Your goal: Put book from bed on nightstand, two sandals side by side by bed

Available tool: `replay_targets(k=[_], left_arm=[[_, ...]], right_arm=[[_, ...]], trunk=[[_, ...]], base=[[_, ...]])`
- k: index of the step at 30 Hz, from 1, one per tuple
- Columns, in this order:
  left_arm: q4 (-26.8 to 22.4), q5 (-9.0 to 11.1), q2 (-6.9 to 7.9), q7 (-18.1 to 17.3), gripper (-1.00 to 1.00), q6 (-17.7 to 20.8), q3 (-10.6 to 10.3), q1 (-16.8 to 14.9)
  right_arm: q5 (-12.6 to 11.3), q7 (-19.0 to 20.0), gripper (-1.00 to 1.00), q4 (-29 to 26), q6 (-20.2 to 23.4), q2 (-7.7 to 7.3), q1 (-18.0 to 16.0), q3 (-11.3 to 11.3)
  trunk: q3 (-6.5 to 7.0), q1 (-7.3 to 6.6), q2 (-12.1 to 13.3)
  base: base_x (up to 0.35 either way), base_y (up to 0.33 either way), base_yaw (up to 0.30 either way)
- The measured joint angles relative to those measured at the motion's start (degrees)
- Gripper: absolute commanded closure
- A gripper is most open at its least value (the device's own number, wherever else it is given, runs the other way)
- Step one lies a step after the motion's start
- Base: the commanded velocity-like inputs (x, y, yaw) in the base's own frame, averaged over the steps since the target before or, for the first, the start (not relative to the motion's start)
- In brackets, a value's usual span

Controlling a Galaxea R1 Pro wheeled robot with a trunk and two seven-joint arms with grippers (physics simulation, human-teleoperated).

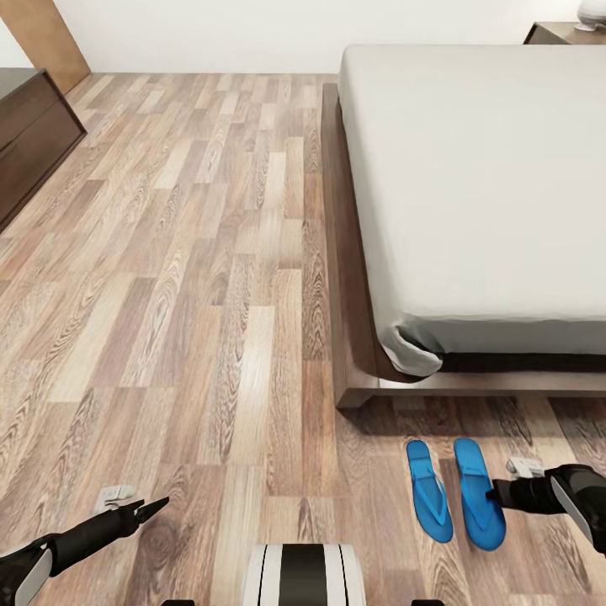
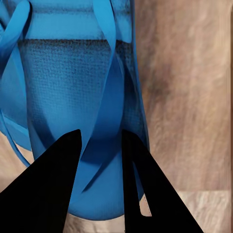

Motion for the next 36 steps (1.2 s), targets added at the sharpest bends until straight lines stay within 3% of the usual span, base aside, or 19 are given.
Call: replay_targets(k=[6,10,21,32,36], left_arm=[[0.0,0.0,0.00,0.0,-1.00,0.0,0.0,0.0],[0.0,0.0,0.00,0.0,-1.00,0.0,0.0,0.0],[0.0,0.0,-0.06,0.0,-1.00,0.0,0.0,0.0],[0.0,0.0,-0.51,0.0,-1.00,0.0,0.0,0.0],[0.0,0.0,-0.52,0.0,-1.00,0.0,0.0,0.0]], right_arm=[[0.0,0.0,1.00,-0.4,-1.1,-0.02,0.0,-0.2],[0.0,0.0,1.00,-0.2,-4.6,-0.02,0.0,-0.2],[-0.1,0.0,1.00,0.1,-5.3,-0.02,0.0,-0.2],[-0.1,0.0,1.00,0.1,-5.3,-0.02,0.0,-0.2],[-0.1,0.0,1.00,0.1,-5.3,-0.02,0.0,-0.2]], trunk=[[0.00,0.00,0.0],[0.00,0.00,0.0],[0.00,0.00,0.0],[-2.43,0.29,-0.1],[-2.44,0.28,-0.1]], base=[[0.000,0.000,0.000],[0.000,0.000,0.000],[0.000,0.000,0.000],[0.000,0.000,0.000],[0.000,0.000,0.000]])
